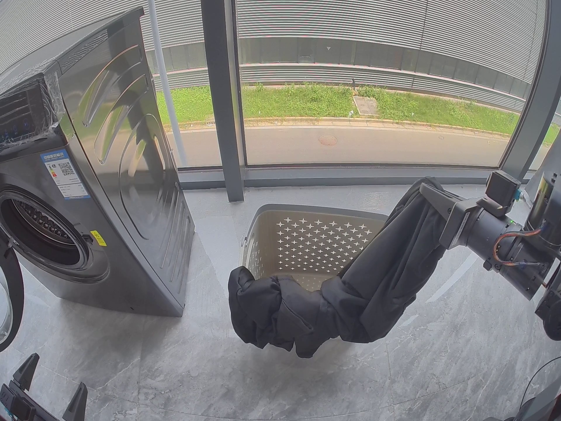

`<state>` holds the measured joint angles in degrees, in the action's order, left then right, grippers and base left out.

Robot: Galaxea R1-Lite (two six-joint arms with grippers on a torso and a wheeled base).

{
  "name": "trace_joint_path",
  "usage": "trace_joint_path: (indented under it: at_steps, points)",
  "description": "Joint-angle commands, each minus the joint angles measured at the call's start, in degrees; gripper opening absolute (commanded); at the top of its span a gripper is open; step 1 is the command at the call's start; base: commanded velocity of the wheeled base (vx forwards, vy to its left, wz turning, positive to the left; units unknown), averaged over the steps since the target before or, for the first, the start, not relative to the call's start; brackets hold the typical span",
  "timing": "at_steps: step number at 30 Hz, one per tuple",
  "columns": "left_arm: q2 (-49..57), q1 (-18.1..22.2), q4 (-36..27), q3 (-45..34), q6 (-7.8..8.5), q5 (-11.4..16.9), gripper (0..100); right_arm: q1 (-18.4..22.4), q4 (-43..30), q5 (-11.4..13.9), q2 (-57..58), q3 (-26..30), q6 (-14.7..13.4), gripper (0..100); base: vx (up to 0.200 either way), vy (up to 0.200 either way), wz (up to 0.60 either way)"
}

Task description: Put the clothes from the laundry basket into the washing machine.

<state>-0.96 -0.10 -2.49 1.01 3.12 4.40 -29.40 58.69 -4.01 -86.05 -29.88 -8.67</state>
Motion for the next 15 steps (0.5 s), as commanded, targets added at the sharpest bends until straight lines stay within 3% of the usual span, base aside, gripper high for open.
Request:
trace_joint_path:
  at_steps: [1, 8, 15]
  points:
    - [1.0, 0.0, 0.0, -1.0, -0.31, -0.1, 100, -0.1, -0.2, 0.1, 4.1, 0.1, 0.2, 0, -0.200, 0.000, 0.00]
    - [1.0, 0.0, -0.1, -0.9, -0.48, -0.1, 100, -1.0, -5.2, 0.5, 7.5, 0.4, 0.1, 0, -0.029, 0.000, 0.00]
    - [1.0, 0.0, -0.1, -0.9, -1.28, -0.2, 100, -1.0, -5.3, 0.4, 7.0, 0.8, 0.0, 0, 0.000, 0.200, 0.00]
